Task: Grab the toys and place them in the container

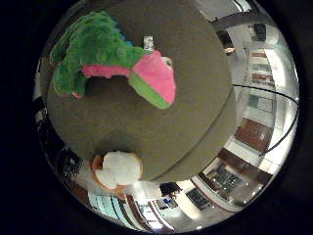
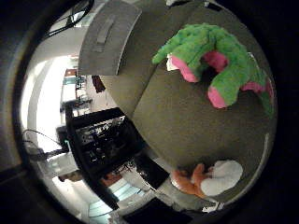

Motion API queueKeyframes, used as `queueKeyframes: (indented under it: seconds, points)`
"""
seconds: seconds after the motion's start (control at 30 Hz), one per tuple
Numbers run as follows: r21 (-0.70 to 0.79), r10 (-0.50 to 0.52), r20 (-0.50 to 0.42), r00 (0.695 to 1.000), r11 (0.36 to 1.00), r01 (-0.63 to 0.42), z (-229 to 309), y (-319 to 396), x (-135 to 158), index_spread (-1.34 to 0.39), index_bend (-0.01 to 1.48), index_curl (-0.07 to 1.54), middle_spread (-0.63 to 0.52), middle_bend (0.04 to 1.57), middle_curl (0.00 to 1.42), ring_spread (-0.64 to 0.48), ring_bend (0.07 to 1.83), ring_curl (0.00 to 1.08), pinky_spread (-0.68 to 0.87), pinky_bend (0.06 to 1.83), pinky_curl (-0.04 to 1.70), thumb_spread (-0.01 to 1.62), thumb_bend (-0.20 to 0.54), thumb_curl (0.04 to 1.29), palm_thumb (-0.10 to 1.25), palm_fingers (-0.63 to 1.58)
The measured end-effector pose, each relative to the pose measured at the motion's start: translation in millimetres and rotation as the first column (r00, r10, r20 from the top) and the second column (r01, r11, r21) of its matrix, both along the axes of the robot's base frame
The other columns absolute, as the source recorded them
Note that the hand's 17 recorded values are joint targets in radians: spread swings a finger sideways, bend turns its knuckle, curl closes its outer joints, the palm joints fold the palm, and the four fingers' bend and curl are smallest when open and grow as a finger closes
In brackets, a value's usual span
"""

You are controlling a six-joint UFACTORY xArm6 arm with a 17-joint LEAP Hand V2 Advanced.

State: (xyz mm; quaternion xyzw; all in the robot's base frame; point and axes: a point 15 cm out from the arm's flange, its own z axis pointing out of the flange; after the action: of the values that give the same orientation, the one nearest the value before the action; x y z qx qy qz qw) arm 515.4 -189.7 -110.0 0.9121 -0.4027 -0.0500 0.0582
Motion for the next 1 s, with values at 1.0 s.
queueKeyframes:
  seconds: [1.0]
  points:
    - [0.005,-0.002,-0.032,0.999,1.000,0.002,-50.0,17.9,12.6,-0.31,0.17,0.24,-0.01,0.15,0.30,0.00,0.48,0.32,0.20,0.59,0.21,1.02,-0.016,0.30,0.52,0.21]
